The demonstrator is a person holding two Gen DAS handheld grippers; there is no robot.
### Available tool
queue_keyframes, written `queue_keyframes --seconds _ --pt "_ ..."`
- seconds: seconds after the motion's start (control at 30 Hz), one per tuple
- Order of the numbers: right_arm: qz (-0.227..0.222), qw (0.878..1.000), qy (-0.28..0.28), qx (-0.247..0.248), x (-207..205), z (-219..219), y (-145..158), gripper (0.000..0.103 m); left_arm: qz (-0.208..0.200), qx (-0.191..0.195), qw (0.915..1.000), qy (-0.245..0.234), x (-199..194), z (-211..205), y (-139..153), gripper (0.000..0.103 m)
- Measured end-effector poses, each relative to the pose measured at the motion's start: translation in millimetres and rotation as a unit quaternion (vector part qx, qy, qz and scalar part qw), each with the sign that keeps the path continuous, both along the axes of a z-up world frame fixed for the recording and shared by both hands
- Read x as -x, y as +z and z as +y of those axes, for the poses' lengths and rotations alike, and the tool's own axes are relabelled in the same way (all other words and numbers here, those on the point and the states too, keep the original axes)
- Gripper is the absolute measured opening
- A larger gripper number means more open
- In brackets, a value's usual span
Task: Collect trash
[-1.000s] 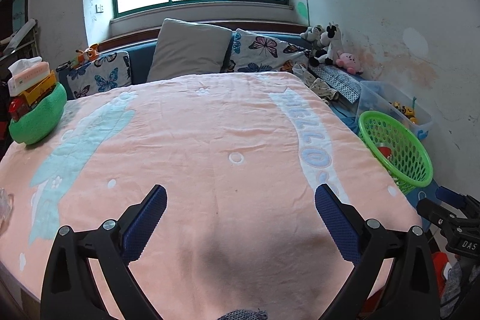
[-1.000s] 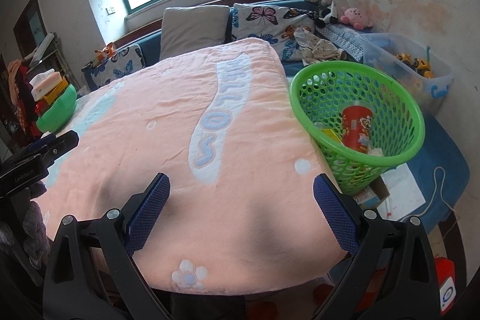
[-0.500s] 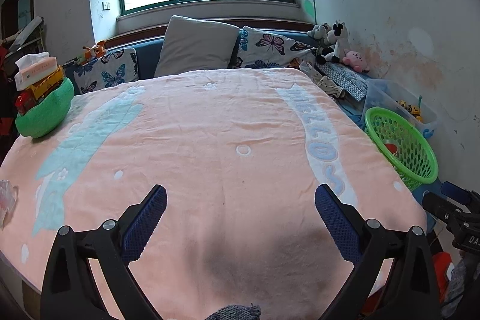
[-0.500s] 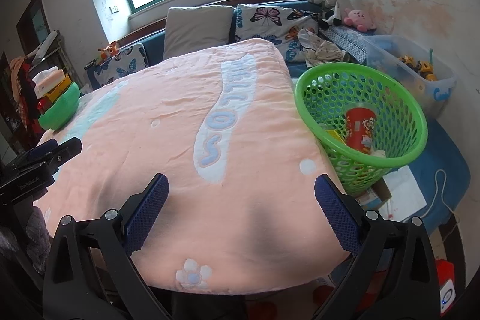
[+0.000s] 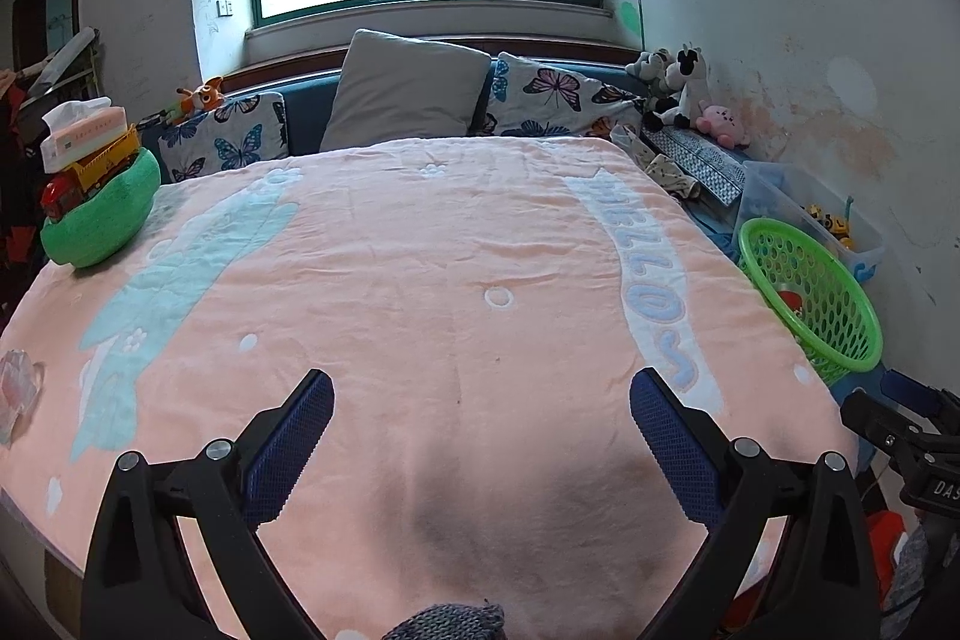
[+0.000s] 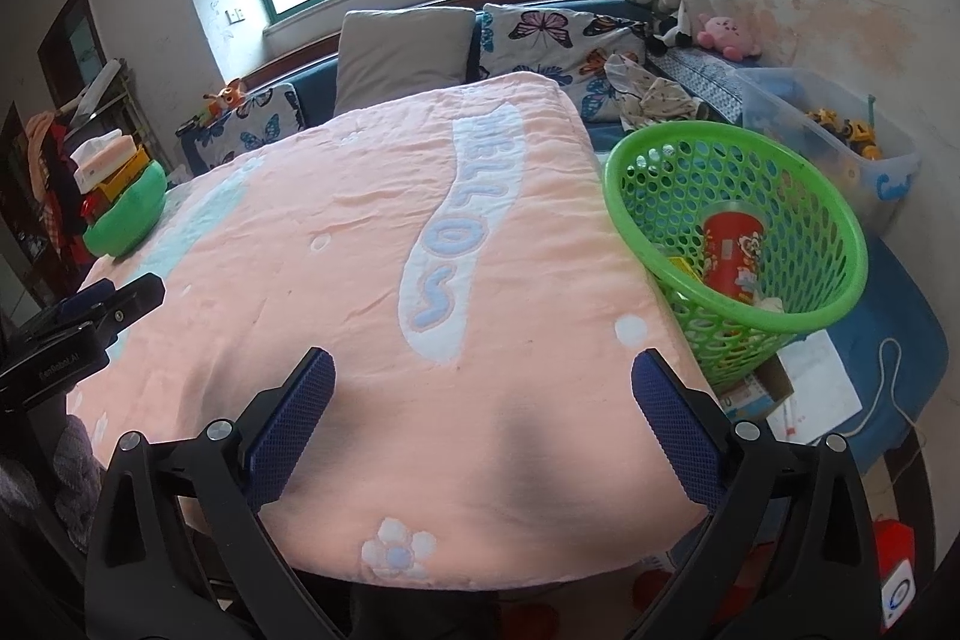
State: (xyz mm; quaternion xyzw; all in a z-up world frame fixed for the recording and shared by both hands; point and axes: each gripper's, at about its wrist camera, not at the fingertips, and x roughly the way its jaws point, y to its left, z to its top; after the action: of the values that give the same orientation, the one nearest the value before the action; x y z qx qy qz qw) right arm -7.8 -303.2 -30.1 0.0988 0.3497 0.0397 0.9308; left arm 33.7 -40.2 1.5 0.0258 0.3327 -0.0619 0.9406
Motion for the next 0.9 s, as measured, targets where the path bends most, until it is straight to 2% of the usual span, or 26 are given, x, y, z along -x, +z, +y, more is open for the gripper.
queue_keyframes --seconds 0.9 --pt "0.002 1.0 0.004 -0.006 0.1 -0.7 -3.4 0.098 0.003 -0.003 1.0 0.004 -0.1 2.2 -2.0 0.096"
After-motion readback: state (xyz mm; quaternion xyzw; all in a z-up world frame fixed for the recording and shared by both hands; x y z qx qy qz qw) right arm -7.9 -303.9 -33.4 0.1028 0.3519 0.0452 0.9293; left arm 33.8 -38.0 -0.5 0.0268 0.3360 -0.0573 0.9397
